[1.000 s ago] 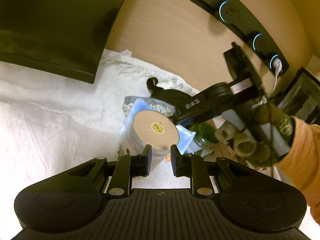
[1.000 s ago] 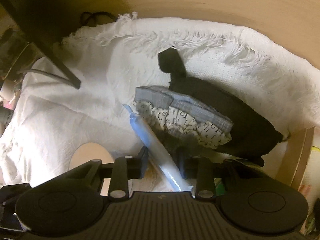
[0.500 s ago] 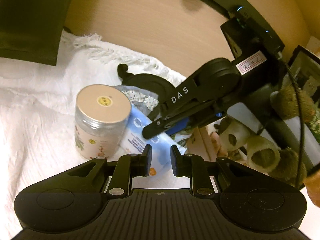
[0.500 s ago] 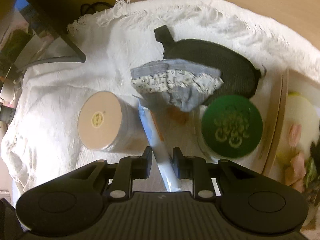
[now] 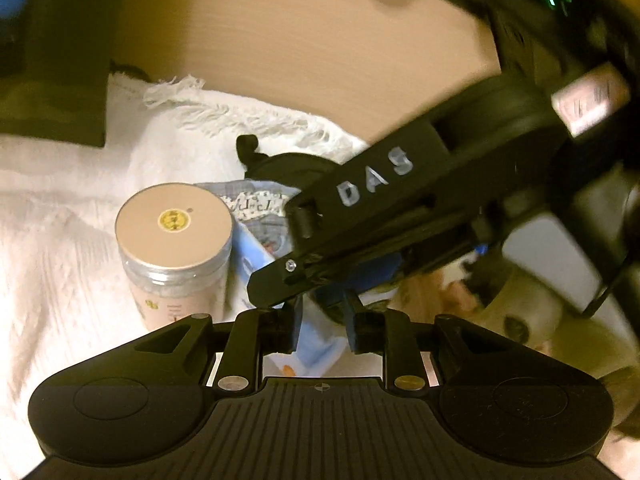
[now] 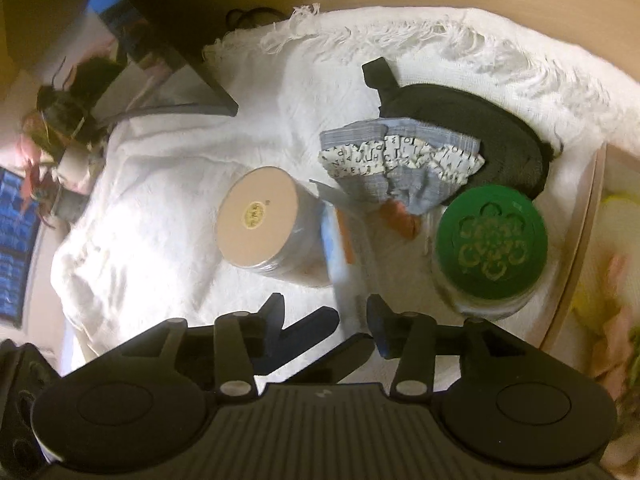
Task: Organize soft objects
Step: 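Grasp the blue wet-wipes pack with the left gripper while the right grasps the grey cloth and pink sock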
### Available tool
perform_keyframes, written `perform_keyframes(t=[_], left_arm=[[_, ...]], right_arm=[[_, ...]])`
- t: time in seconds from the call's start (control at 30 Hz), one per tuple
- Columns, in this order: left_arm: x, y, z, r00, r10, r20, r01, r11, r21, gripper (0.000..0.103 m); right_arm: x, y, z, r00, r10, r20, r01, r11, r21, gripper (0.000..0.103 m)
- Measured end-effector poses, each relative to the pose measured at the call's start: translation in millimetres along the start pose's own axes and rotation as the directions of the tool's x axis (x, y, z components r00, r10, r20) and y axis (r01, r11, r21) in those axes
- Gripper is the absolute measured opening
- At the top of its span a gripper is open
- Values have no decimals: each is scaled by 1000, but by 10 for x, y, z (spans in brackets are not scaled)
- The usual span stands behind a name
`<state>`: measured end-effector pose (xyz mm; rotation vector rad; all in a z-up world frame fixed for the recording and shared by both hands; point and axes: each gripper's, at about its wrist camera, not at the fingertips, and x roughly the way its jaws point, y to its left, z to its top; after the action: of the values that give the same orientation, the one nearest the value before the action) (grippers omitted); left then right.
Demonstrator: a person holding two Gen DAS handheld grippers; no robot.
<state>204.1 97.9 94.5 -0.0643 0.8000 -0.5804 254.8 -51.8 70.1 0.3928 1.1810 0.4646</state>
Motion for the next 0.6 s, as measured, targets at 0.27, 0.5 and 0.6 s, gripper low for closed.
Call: perform_keyframes(t=[0.27,0.5,0.6], left_arm=[[20,-58,-60,1000,25,14,-26,1000,9,27],[72,-46,-101,992,121,44,-123,992,35,37],[54,28,-109,987,151,50,-152,988,12,46]], right_arm=[[26,-76,78,1000,22,1,-22,999,-38,47],[-199,-160,79,994,-43,96,51,995,-87,47],[-419,-233,62,984,-75,163,90,992,-85,47]])
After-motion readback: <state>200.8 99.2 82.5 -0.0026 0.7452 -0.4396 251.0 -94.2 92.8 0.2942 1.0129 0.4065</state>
